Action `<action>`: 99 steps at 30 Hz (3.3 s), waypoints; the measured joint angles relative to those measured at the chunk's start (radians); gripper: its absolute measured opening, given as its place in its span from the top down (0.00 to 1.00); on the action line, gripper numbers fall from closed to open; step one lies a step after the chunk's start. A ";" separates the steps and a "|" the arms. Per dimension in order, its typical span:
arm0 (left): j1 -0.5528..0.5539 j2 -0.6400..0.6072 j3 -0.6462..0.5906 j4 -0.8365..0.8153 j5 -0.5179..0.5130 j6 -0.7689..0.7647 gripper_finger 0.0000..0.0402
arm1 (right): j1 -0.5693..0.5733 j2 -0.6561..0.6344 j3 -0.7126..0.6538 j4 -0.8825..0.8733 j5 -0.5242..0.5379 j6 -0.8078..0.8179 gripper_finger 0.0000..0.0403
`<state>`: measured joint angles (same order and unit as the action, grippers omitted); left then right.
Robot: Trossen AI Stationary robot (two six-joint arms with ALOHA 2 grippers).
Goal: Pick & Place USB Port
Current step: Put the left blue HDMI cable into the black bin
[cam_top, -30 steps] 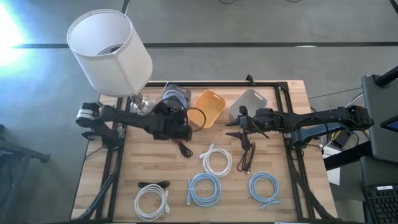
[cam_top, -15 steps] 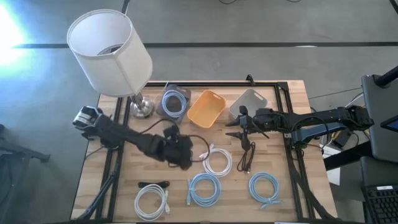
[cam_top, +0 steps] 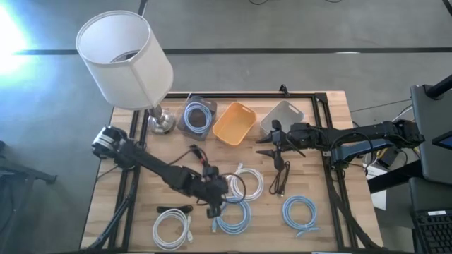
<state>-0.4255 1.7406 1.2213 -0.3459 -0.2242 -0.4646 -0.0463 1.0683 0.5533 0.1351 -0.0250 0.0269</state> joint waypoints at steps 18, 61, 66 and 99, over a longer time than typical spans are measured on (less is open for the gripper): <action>0.000 0.236 0.003 0.101 0.063 0.004 0.57 | 0.000 0.000 0.000 -0.003 0.000 -0.002 0.56; 0.039 -0.137 -0.001 -0.277 -1.111 -0.222 0.94 | 0.000 0.000 0.000 0.003 0.000 -0.001 0.56; 0.118 -0.134 -0.001 -0.279 -1.144 -0.224 0.94 | 0.000 0.000 0.000 0.004 0.000 -0.001 0.56; 0.460 -0.137 -0.196 -0.246 -1.181 -0.474 0.94 | 0.000 0.000 0.000 0.004 0.000 -0.004 0.56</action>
<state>0.0349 1.6032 1.0252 -0.5922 -1.4053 -0.9390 -0.0460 1.0683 0.5537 0.1387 -0.0250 0.0231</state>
